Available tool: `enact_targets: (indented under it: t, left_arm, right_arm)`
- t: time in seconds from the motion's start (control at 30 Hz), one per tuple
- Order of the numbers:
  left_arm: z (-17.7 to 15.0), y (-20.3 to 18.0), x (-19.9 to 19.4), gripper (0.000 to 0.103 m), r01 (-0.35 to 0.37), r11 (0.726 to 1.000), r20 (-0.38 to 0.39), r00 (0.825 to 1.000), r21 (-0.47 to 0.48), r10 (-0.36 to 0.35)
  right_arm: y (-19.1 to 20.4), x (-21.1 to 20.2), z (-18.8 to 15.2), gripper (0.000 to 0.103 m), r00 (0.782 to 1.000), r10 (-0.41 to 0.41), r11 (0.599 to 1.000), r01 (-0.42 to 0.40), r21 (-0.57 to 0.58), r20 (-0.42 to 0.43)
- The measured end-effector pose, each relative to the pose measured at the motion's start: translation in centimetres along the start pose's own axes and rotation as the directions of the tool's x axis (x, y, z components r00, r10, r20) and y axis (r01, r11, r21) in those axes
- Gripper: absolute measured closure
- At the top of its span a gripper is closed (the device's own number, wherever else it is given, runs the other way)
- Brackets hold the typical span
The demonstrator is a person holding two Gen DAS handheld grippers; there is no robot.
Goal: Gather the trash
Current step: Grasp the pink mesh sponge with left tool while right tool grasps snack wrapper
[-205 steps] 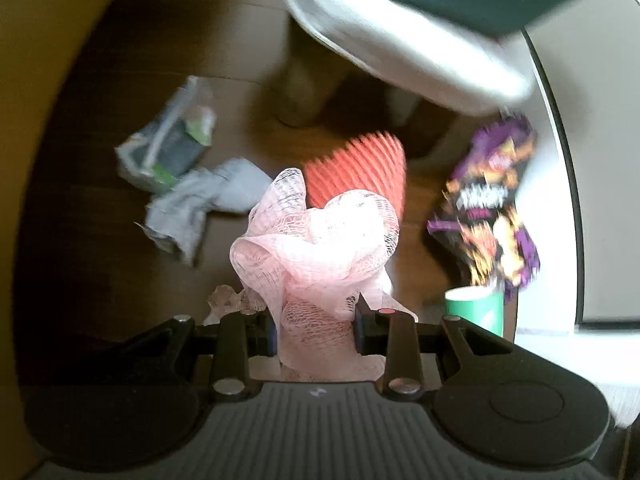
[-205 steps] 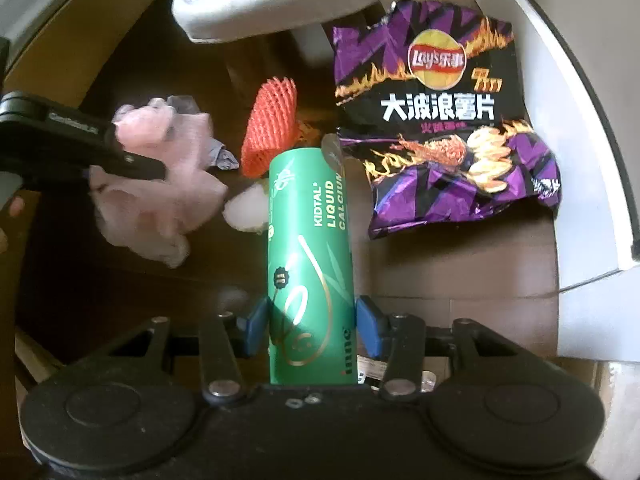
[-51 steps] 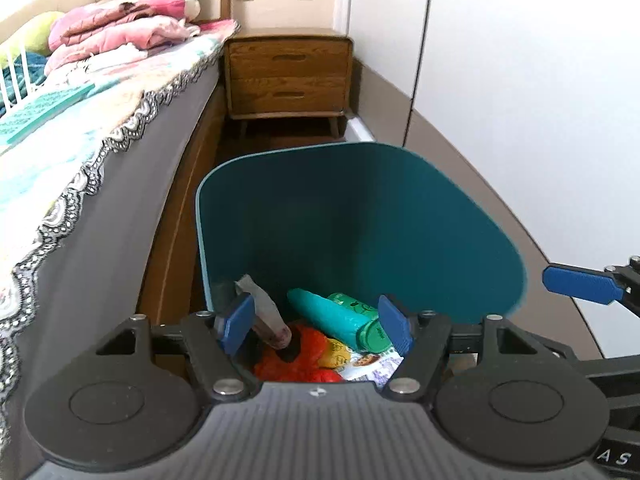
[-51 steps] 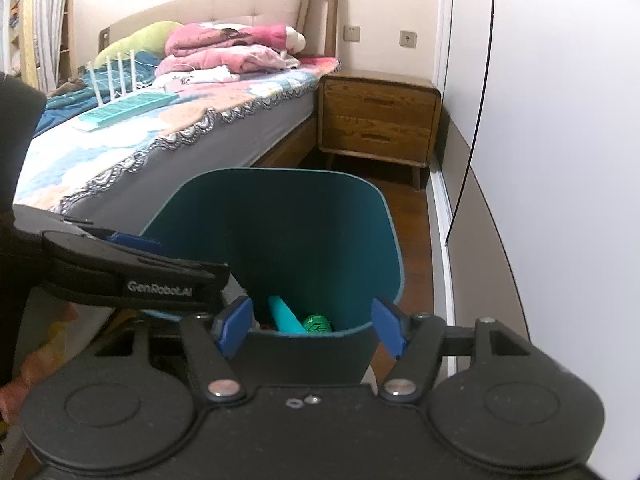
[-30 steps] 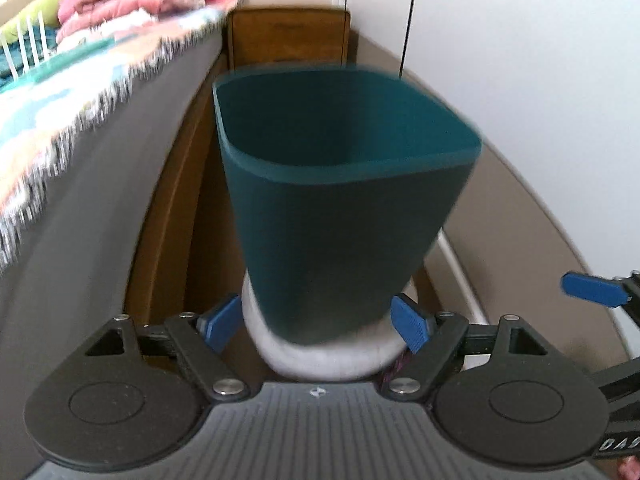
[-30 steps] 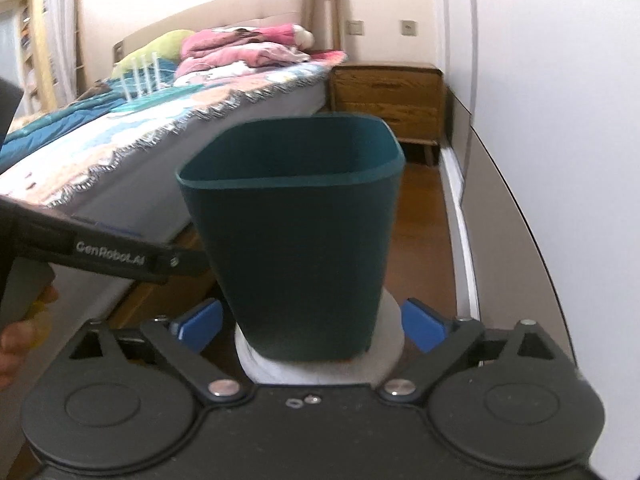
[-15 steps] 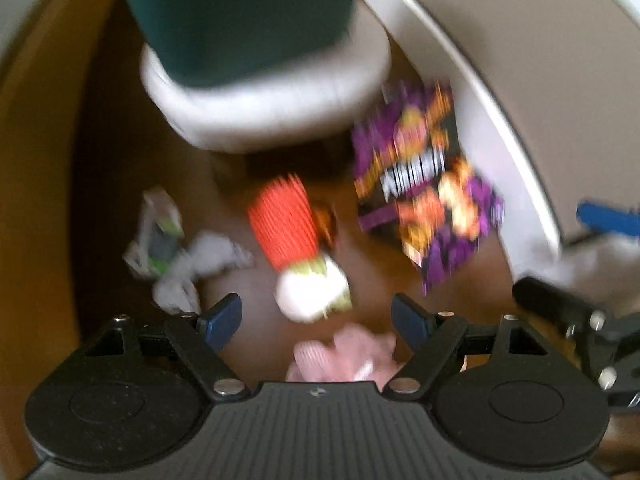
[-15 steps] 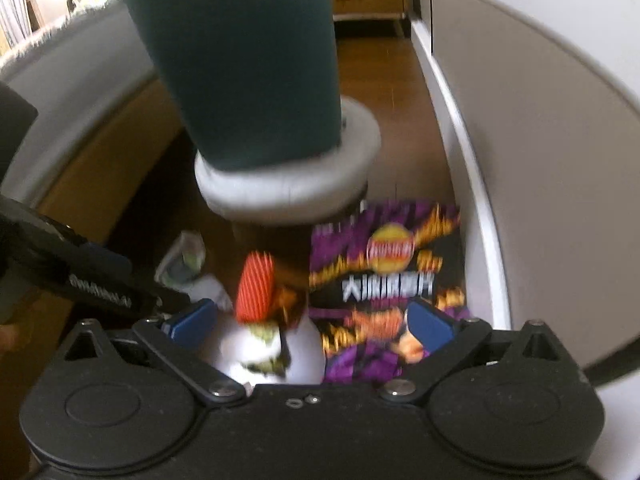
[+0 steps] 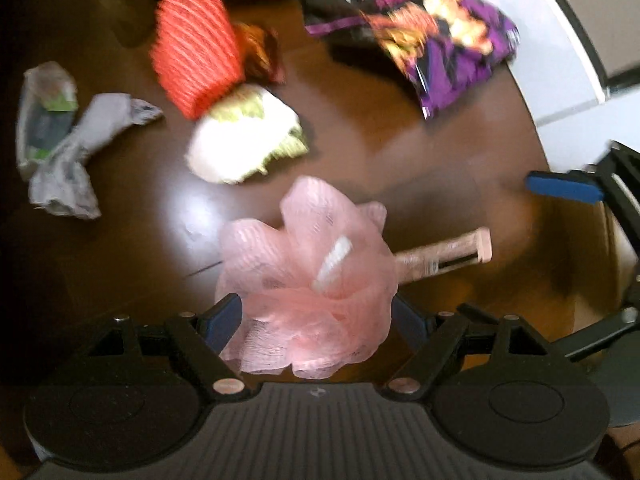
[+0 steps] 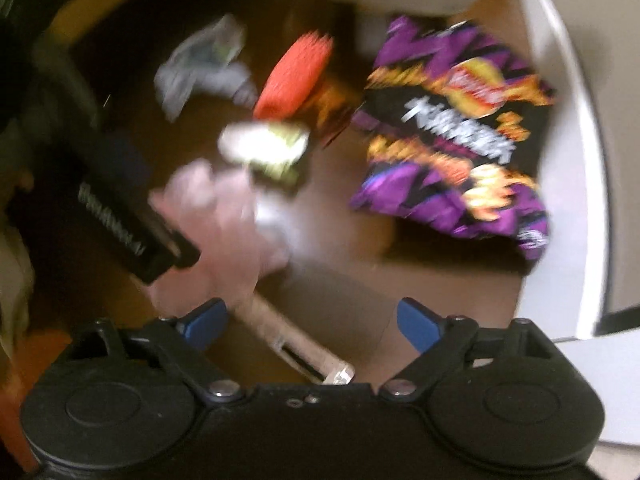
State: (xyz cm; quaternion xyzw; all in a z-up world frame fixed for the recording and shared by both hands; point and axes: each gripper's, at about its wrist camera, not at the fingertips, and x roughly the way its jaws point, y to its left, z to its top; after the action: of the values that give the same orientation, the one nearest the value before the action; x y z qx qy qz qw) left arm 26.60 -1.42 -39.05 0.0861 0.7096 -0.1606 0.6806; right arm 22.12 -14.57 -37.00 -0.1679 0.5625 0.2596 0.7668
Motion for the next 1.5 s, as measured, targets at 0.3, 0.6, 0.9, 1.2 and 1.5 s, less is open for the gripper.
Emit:
enact_targets:
  t: [0.3,0.6,0.9,1.2,1.5]
  left_arm:
    - [-1.1,0.1,3.2,0.022,0.01,0.999,-0.049,0.999,0.039,-0.009]
    - [-1.6,0.9,4.2,0.038,0.022,1.0,-0.057,0.998,0.012,-0.022]
    - [-1.4,0.8,3.9,0.063,0.035,0.999,-0.056,0.998,0.011,-0.035]
    - [-1.0,1.7,1.5,0.071,0.009,0.999,-0.018,1.0,-0.036,-0.009]
    - [-1.2,1.8,-3.1,0.072,0.014,0.998,0.034,0.999,-0.054,-0.012]
  right_arm:
    - [4.3,5.3,-0.1,0.031,0.991,0.014,0.979,-0.041,-0.202,-0.132]
    - [5.5,6.8,0.2,0.05,0.991,-0.012,0.977,-0.017,-0.213,-0.131]
    - [5.1,5.8,-0.1,0.077,0.991,-0.019,0.976,-0.009,-0.217,-0.13]
    - [2.7,4.1,-1.8,0.082,0.987,-0.036,0.997,0.046,0.065,-0.157]
    - [-0.7,-1.4,-1.4,0.083,0.997,-0.047,0.94,0.065,0.336,-0.061]
